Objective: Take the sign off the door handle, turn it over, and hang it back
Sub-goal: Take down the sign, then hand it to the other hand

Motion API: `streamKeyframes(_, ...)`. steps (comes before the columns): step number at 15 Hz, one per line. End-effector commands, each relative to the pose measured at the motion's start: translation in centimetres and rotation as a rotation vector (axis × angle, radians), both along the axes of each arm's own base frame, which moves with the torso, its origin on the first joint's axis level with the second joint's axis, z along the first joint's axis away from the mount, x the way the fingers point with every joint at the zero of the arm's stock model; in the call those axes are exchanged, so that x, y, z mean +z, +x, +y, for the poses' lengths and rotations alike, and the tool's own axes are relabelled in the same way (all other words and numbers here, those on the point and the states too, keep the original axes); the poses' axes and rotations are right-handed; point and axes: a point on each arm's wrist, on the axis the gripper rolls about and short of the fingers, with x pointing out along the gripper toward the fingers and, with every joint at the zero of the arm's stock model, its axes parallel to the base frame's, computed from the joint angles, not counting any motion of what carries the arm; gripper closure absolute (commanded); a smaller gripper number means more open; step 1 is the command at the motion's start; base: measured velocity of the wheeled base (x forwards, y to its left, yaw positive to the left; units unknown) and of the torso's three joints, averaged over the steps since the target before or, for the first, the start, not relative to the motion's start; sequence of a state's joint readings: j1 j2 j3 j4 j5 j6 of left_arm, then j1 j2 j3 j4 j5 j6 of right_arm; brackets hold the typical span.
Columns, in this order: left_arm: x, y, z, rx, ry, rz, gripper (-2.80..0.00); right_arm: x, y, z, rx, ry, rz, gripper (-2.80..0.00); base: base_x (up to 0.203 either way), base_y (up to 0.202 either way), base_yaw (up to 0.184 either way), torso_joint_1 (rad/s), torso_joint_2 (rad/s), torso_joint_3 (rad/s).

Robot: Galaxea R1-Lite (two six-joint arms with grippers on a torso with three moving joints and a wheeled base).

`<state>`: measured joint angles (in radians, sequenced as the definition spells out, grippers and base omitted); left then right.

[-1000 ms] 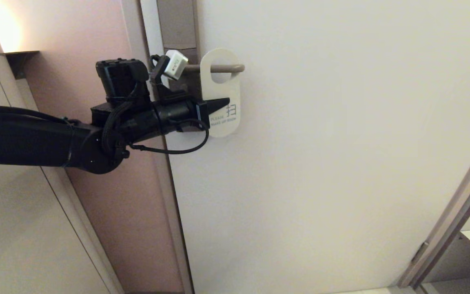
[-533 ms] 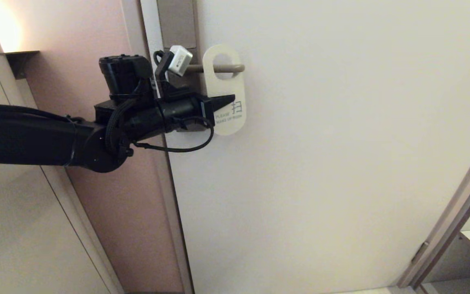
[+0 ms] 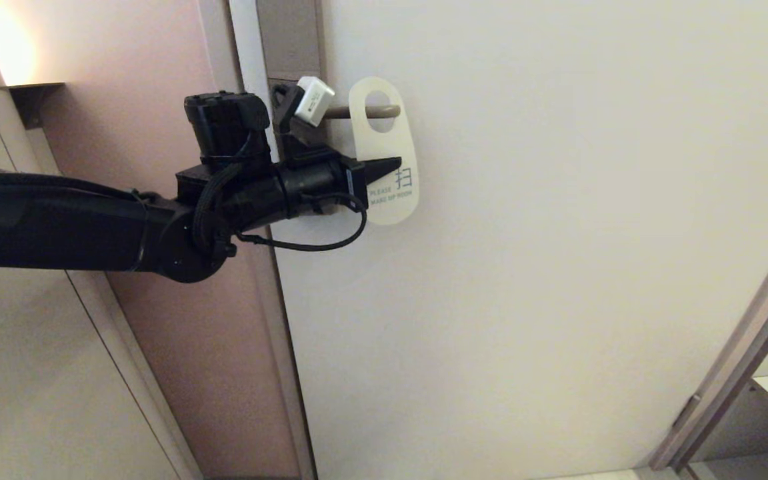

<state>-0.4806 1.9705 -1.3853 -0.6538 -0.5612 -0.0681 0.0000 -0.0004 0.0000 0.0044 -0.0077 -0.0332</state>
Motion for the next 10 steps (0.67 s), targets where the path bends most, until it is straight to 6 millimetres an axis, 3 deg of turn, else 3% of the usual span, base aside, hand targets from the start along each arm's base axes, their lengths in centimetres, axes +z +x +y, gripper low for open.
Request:
streamKeyframes(1, -0.4, 0.2, -0.2, -0.006, 0.003, 0.007, 0.00, 0.0, 0.0, 0.0, 0.000, -0.001, 0.001, 0.00, 0.000, 0.000, 0.000, 0.000, 0.00, 0.000)
streamKeyframes(10, -0.1, -1.5, -1.8, -0.066, 0.003, 0.002, 0.00, 0.0, 0.0, 0.0, 0.000, -0.001, 0.001, 0.00, 0.000, 0.000, 0.000, 0.000, 0.00, 0.000)
